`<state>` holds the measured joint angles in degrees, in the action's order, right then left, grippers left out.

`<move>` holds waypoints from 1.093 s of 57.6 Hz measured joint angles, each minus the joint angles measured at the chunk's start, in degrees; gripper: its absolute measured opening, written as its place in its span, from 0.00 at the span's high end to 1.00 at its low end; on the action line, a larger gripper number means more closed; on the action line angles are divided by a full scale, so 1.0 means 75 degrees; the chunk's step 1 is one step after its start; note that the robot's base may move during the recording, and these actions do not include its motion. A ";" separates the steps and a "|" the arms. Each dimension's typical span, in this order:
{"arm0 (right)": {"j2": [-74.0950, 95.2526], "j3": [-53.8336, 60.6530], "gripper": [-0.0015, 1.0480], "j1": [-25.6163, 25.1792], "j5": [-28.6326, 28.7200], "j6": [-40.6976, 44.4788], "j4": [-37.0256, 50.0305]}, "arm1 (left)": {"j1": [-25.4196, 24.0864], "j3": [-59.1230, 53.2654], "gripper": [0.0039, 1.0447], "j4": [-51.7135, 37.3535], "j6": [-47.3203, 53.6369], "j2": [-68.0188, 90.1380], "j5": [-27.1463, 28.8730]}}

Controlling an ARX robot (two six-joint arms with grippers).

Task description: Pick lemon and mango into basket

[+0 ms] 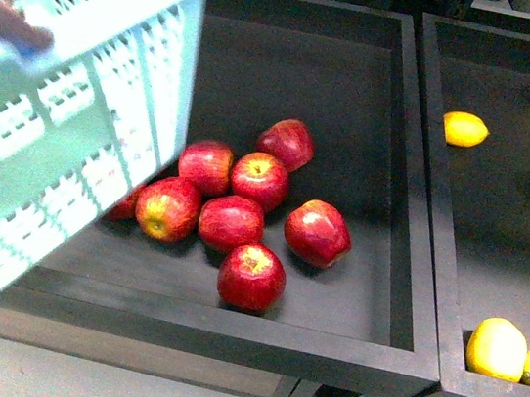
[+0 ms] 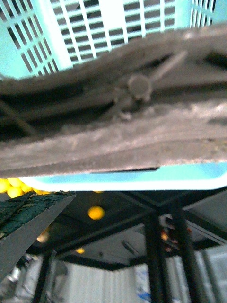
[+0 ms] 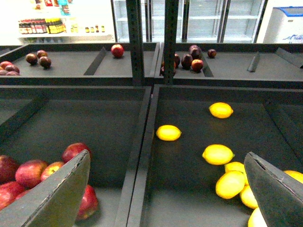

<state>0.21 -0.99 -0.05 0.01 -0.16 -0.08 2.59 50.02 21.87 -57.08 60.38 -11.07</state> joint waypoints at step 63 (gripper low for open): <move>-0.0003 0.0000 0.08 0.0000 -0.0003 0.0000 0.0000 | 0.4756 0.4357 0.73 -0.1087 0.0437 0.5289 0.0428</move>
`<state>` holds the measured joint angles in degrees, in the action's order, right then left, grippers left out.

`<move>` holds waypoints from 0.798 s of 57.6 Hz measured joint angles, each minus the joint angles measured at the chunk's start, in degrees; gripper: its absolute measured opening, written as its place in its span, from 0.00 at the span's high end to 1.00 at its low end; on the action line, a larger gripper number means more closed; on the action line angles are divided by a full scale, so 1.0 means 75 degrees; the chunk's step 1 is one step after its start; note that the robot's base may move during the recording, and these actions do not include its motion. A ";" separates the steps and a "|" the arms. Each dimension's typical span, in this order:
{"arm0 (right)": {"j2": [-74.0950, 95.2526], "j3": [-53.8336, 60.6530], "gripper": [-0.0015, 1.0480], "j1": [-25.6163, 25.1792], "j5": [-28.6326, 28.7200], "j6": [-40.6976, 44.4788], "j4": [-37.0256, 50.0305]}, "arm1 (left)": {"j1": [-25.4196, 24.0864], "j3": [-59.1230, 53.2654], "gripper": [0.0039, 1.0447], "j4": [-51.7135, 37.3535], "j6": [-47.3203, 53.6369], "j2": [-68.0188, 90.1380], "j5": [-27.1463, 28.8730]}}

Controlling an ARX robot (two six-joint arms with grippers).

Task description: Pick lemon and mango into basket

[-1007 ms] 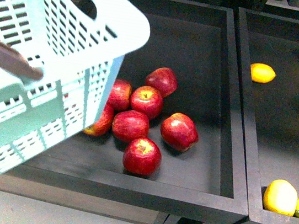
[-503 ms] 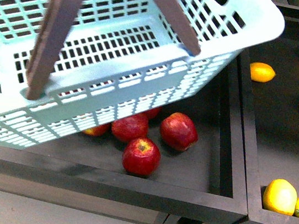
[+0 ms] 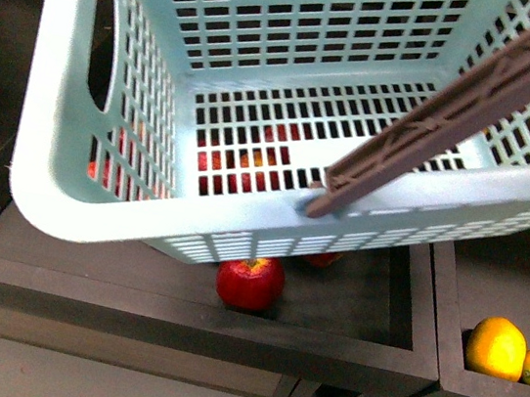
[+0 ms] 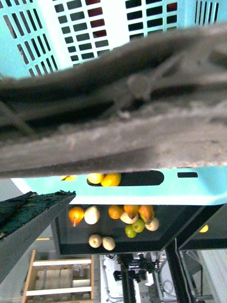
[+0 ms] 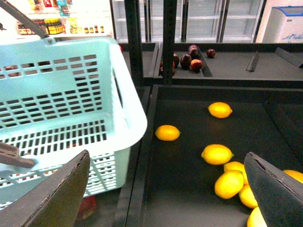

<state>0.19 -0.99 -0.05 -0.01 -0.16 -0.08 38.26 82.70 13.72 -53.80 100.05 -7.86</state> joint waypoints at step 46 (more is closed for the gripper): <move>0.3579 -0.1148 0.08 -0.1518 -0.0382 -0.1900 -0.1154 | 0.0105 0.0026 0.73 0.0000 0.0000 0.0061 -0.0015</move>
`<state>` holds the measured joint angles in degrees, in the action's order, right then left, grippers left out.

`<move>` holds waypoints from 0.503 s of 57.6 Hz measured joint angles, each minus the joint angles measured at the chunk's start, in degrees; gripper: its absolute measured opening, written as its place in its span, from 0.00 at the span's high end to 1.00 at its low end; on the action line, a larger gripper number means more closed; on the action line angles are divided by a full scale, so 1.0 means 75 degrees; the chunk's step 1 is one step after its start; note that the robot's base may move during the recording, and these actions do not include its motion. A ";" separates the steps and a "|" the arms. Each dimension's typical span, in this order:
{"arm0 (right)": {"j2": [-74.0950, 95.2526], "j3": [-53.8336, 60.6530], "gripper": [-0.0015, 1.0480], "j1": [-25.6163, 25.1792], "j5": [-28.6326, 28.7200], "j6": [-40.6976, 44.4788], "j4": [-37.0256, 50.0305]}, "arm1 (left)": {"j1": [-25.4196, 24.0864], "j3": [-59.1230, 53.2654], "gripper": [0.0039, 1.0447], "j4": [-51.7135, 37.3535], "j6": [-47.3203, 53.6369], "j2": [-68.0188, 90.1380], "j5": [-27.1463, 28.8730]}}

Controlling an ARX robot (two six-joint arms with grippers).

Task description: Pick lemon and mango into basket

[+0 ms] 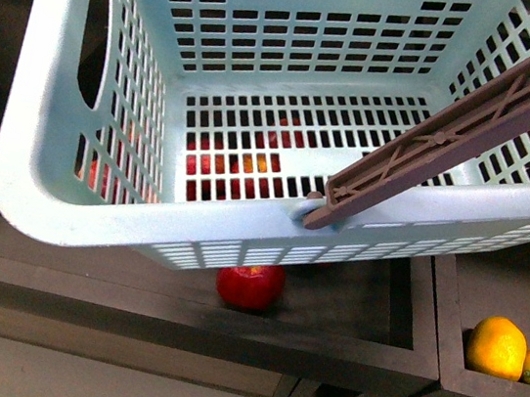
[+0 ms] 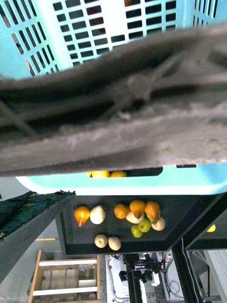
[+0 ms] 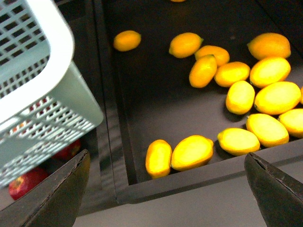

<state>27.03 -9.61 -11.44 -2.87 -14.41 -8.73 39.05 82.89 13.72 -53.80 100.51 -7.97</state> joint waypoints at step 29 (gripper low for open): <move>0.9582 -0.3177 0.08 -0.1343 -0.0306 -0.0635 0.4811 | -0.0006 0.0003 0.73 0.0000 0.0000 0.0003 0.0000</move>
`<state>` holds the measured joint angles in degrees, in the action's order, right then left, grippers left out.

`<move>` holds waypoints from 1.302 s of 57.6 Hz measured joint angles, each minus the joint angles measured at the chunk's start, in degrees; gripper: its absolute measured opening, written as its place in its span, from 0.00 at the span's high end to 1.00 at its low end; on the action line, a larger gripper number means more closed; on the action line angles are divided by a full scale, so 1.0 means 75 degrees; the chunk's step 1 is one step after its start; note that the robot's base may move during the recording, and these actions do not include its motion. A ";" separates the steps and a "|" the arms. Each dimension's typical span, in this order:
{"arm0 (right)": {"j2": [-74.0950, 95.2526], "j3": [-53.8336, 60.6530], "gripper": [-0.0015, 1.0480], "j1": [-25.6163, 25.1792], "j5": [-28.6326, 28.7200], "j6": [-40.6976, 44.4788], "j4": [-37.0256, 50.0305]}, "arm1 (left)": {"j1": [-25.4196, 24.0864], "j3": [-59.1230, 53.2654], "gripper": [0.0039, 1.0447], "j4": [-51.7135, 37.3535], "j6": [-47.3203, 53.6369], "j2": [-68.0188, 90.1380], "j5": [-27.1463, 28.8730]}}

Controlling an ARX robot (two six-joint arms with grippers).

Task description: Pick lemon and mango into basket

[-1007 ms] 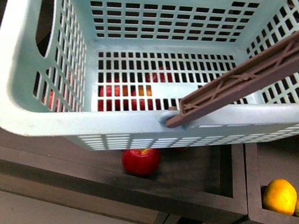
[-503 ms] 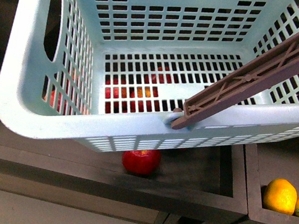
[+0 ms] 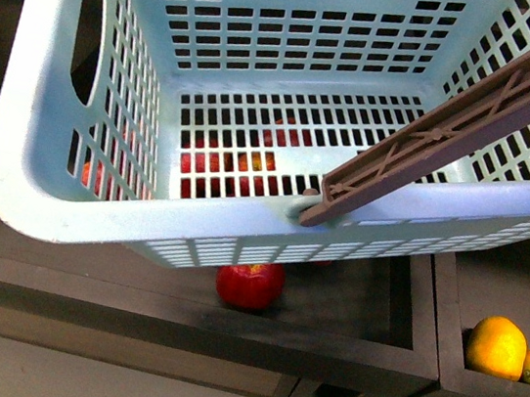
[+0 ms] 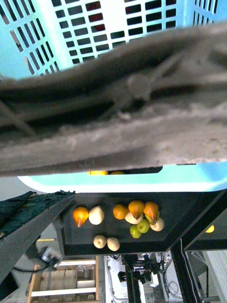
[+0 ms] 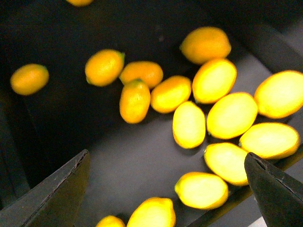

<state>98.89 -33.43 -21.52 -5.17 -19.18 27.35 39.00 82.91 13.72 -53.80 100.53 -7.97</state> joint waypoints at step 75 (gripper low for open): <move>0.6988 -0.7545 0.20 0.0688 -0.0417 -0.2092 -0.2229 | 0.0000 0.0000 0.73 0.0000 0.0000 0.0000 0.0029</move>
<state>151.30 -90.02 -16.36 -8.29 -34.87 10.63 39.00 82.91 13.72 -53.80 100.53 -7.75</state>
